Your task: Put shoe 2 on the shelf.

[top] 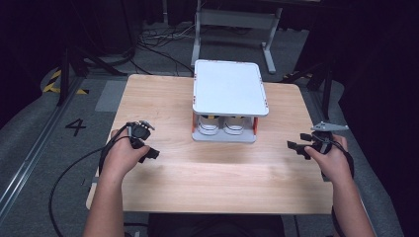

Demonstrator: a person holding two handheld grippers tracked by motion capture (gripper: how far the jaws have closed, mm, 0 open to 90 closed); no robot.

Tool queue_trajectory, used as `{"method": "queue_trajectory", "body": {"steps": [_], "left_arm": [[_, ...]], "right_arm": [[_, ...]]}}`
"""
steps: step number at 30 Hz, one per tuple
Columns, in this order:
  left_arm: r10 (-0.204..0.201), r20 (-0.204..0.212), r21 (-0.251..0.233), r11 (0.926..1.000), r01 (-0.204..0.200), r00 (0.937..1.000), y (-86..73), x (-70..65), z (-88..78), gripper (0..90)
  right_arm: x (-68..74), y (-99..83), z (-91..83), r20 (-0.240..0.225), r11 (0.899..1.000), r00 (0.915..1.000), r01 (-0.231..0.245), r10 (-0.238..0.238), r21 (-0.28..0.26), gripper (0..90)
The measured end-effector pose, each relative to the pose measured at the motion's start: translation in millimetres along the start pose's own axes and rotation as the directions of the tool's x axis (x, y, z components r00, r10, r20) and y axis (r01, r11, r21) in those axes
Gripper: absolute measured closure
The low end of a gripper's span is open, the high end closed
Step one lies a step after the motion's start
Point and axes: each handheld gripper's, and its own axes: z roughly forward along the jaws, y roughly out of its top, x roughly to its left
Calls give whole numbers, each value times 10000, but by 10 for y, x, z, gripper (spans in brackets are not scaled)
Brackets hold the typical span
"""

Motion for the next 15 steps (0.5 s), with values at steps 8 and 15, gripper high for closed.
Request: {"method": "queue_trajectory", "body": {"steps": [8, 15], "left_arm": [[-176, -25, 78, 9998, 176, 9998, -25, 60, 66, 186], [-179, 15, 29, 9998, 179, 9998, -40, 130, 159, 185]], "right_arm": [[-207, -211, 189, 471, 9866, 9989, -106, 30, 1629, 260], [-290, -368, 392, -18, 9962, 9999, -169, 171, 851, 243]]}}
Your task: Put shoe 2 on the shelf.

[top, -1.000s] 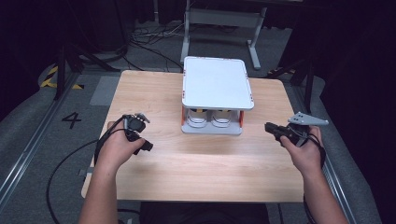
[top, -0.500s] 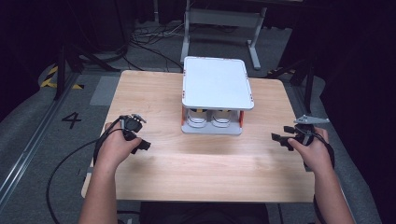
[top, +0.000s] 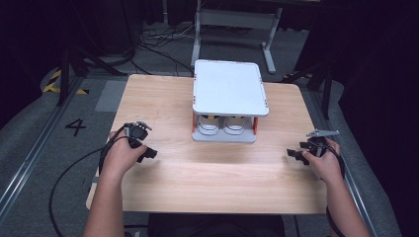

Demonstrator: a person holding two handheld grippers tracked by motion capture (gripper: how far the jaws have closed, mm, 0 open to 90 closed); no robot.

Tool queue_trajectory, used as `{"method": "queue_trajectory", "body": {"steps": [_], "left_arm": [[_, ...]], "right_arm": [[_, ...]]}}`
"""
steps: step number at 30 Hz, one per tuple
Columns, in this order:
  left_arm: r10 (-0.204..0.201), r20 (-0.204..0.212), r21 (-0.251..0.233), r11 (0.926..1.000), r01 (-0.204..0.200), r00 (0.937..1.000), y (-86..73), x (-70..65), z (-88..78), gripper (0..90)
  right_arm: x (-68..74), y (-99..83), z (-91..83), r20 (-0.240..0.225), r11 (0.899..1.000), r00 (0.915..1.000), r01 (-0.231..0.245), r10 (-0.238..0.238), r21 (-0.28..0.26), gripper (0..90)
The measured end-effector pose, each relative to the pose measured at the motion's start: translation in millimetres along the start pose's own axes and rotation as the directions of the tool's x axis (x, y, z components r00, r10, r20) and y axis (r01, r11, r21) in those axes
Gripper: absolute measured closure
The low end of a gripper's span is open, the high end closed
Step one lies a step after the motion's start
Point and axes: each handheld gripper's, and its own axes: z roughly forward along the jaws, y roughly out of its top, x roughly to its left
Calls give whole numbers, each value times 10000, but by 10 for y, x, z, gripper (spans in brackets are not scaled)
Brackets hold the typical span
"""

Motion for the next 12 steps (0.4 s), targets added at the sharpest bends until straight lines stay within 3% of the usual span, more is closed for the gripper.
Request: {"method": "queue_trajectory", "body": {"steps": [7, 12], "left_arm": [[-135, -14, -104, 9999, 135, 9999, -4, 19, 8, 184], [-154, -38, -72, 9999, 153, 9999, 2, 22, 9, 183]], "right_arm": [[33, -69, 153, -81, 9960, 9996, 256, -264, -857, 192], [27, -80, 148, -12, 9959, 9989, 461, -463, -782, 154]]}}
